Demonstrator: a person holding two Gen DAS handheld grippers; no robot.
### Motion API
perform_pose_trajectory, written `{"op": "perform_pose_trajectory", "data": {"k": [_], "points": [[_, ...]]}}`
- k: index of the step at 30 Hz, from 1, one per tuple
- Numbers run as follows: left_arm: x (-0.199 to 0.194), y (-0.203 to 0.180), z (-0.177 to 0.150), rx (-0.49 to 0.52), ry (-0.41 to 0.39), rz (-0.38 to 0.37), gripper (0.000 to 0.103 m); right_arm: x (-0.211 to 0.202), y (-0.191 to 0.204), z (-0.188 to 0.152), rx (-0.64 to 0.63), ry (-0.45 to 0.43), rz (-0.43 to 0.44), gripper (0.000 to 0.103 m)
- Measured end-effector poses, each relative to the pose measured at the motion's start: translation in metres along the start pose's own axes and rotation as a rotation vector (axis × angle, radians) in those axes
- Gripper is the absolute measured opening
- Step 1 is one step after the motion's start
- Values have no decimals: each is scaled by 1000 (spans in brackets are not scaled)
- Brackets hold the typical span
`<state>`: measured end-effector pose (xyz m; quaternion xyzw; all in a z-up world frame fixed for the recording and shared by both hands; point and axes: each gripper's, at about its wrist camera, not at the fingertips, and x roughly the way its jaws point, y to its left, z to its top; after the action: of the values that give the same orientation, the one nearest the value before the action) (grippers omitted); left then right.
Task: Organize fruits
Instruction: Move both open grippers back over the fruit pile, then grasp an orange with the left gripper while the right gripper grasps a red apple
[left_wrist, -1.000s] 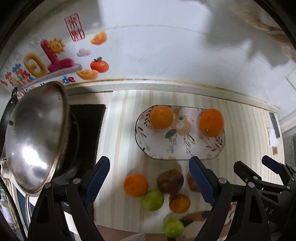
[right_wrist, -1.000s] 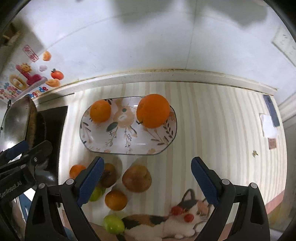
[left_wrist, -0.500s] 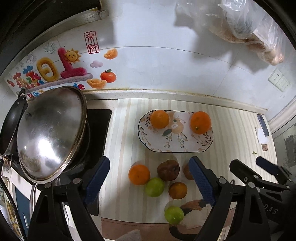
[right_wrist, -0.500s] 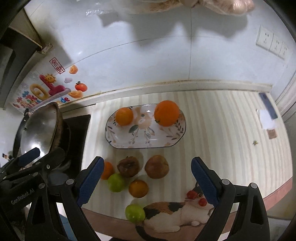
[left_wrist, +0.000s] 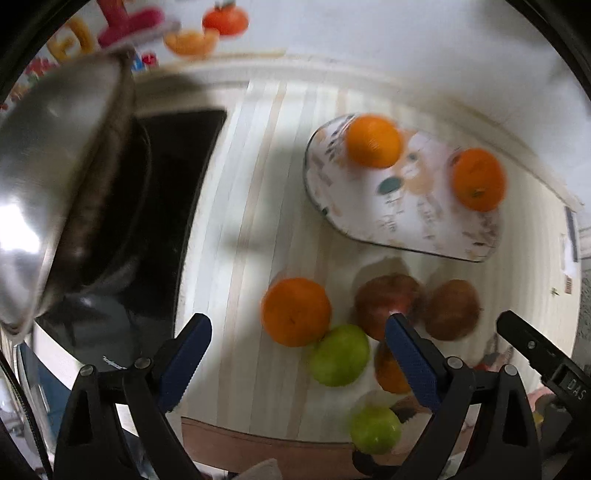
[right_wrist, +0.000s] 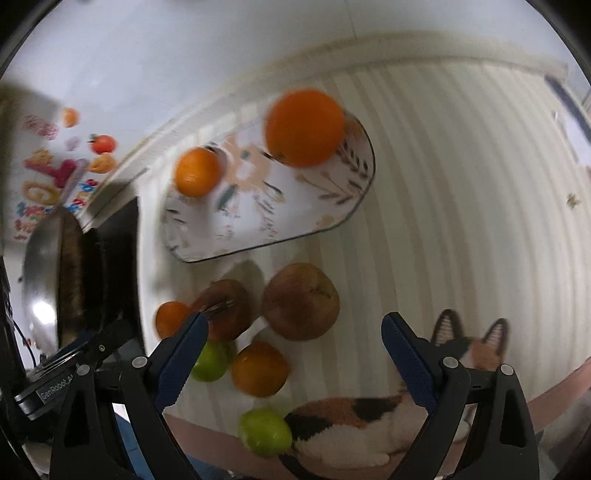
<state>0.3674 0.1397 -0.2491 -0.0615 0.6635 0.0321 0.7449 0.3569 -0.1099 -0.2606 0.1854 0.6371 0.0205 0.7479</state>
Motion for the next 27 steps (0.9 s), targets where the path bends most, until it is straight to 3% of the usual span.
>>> {"op": "perform_pose_trajectory", "data": {"k": [8, 11, 13, 14, 16, 19, 25, 27], "points": [[72, 16, 13, -101, 188, -38, 94, 72, -26, 14, 193, 154, 127, 91], [87, 19, 14, -128, 217, -56, 91, 88, -25, 15, 205, 185, 124, 83], [92, 17, 15, -120, 215, -63, 76, 98, -21, 16, 192, 206, 111, 71], [94, 17, 15, -127, 213, -97, 66, 100, -20, 16, 184, 213, 100, 70], [93, 15, 14, -126, 201, -95, 61, 102, -17, 16, 170, 213, 99, 70], [85, 8, 6, -74, 158, -39, 61, 98, -10, 13, 100, 235, 25, 70], [77, 5, -24, -22, 161, 13, 61, 88, 2, -7, -129, 277, -137, 70], [76, 9, -31, -27, 142, 24, 61, 88, 3, -11, -159, 265, -146, 70]]}}
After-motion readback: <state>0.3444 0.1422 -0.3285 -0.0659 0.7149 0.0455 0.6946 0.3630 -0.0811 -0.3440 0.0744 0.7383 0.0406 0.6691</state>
